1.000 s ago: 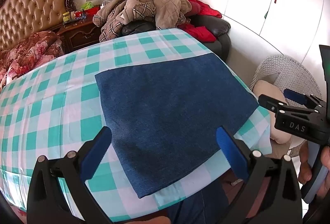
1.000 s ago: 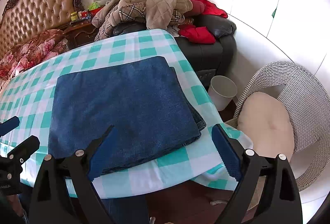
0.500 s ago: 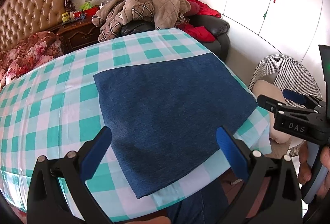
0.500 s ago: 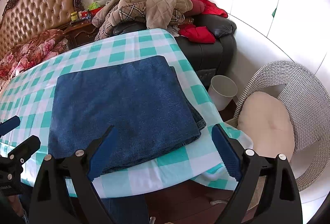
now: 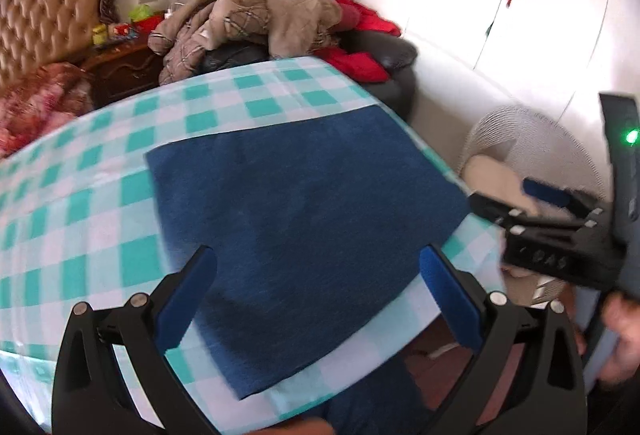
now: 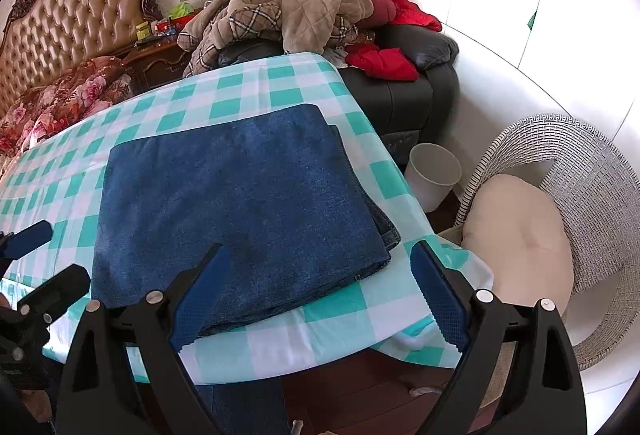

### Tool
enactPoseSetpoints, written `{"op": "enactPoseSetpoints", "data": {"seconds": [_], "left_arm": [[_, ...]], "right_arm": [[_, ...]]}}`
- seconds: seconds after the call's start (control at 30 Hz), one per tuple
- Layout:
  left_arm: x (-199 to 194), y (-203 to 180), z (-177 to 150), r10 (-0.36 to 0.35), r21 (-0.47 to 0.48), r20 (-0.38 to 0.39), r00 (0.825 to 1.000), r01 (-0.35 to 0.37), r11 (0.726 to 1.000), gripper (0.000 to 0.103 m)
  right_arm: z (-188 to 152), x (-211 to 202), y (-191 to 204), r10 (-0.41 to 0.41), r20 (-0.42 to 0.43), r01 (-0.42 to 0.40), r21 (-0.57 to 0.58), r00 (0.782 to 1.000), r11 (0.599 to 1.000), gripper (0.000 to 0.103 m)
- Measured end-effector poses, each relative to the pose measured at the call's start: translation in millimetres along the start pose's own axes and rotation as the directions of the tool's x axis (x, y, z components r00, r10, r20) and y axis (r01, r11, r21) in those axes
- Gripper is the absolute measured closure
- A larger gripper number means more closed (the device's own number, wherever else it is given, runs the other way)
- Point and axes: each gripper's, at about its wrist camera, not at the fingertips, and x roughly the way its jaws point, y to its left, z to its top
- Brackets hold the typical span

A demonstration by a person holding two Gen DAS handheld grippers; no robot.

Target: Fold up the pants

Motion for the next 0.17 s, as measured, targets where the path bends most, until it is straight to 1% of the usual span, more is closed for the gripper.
{"op": "enactPoseSetpoints", "data": {"seconds": [0.07,0.1,0.17], "left_arm": [[-3,4,0,0.000,-0.011,0.035,0.999,0.000,1.000,0.001],[-7,9,0,0.012,-0.021,0.056,0.998,-0.011,1.000,0.001],[-18,23,-3,0.057,-0.035,0.093,0.994,-0.054,0.998,0.001]], "right_arm": [[-2,2,0,0.004,0.004,-0.004,0.004,1.000,1.000,0.015],[-4,4,-1,0.017,0.005,-0.017,0.017,1.000,1.000,0.015],[-5,9,-4,0.045,0.010,-0.046,0.050,0.999,0.998,0.015]]}}
